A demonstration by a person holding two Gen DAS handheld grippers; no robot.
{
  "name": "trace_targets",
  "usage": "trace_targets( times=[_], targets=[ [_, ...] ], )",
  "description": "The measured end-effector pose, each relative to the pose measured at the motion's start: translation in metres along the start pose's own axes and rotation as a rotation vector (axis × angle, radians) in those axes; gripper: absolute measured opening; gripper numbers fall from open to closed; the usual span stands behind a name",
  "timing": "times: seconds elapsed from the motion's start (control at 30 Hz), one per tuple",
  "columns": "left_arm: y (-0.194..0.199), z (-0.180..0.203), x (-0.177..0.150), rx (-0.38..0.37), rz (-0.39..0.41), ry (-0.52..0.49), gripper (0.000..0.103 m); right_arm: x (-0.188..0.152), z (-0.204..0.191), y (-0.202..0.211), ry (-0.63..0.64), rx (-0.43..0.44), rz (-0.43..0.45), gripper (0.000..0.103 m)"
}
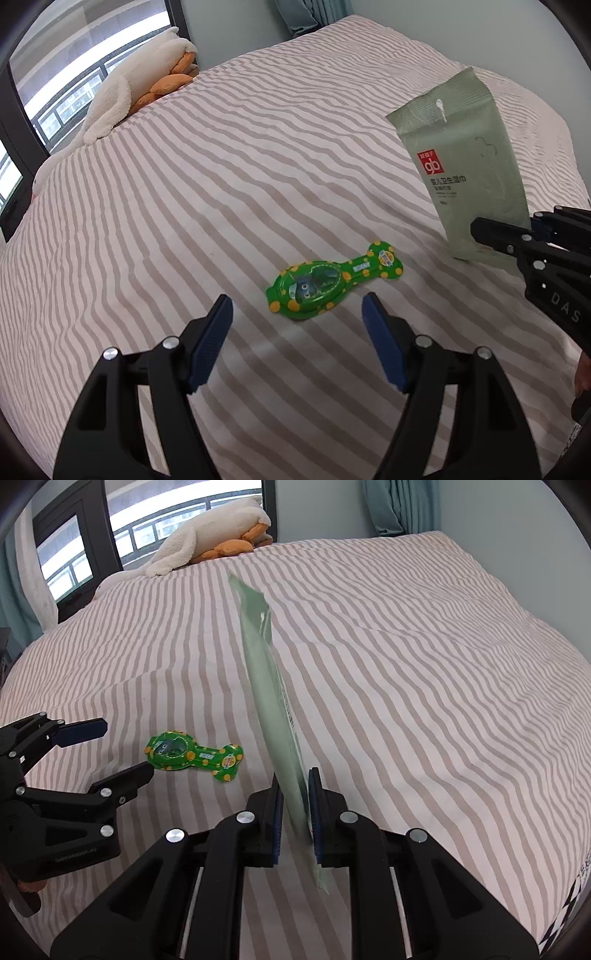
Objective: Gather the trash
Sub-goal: 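Grasp the green toy with the left tool while the right tool holds the wipes packet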
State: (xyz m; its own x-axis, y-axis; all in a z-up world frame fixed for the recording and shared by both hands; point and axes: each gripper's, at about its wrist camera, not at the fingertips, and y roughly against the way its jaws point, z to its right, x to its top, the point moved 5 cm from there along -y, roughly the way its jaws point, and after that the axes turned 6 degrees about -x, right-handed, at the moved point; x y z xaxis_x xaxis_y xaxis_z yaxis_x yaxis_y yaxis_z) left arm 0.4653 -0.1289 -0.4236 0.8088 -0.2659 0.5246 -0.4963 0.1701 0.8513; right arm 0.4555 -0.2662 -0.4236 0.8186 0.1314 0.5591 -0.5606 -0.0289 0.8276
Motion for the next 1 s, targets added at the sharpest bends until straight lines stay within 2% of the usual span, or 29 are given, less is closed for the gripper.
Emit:
trace_targets(
  times=[0.33,0.6,0.7,0.73,0.8,0.83,0.9,0.97,1.0],
  targets=[
    [-0.043,0.009,0.003,-0.059,-0.069,-0.123,0.072,0.004,0.006,-0.020,-0.033,0.065,-0.019,0.012],
    [-0.060,0.018,-0.002,-0.029,-0.065,-0.201,0.075,0.003,0.011,-0.029,-0.055,0.094,-0.030,0.012],
    [-0.065,0.018,0.000,-0.040,-0.066,-0.205,0.075,0.003,0.011,-0.032,-0.052,0.097,-0.037,0.012],
    [-0.066,0.018,0.002,-0.050,-0.067,-0.200,0.073,0.003,0.011,-0.032,-0.052,0.098,-0.038,0.012],
    [-0.069,0.017,0.005,-0.076,-0.074,-0.193,0.062,0.004,0.012,-0.034,-0.055,0.101,-0.042,0.012],
    [-0.070,0.018,0.007,-0.096,-0.082,-0.192,0.053,0.004,0.012,-0.035,-0.059,0.103,-0.042,0.012],
    [-0.068,0.021,0.008,-0.086,-0.078,-0.210,0.051,0.005,0.012,-0.034,-0.062,0.112,-0.039,0.010],
    [-0.066,0.023,0.010,-0.104,-0.082,-0.202,0.040,0.005,0.012,-0.029,-0.060,0.123,-0.031,0.007],
    [-0.066,0.022,0.012,-0.112,-0.087,-0.193,0.038,0.005,0.011,-0.027,-0.059,0.128,-0.029,0.006]
  ],
)
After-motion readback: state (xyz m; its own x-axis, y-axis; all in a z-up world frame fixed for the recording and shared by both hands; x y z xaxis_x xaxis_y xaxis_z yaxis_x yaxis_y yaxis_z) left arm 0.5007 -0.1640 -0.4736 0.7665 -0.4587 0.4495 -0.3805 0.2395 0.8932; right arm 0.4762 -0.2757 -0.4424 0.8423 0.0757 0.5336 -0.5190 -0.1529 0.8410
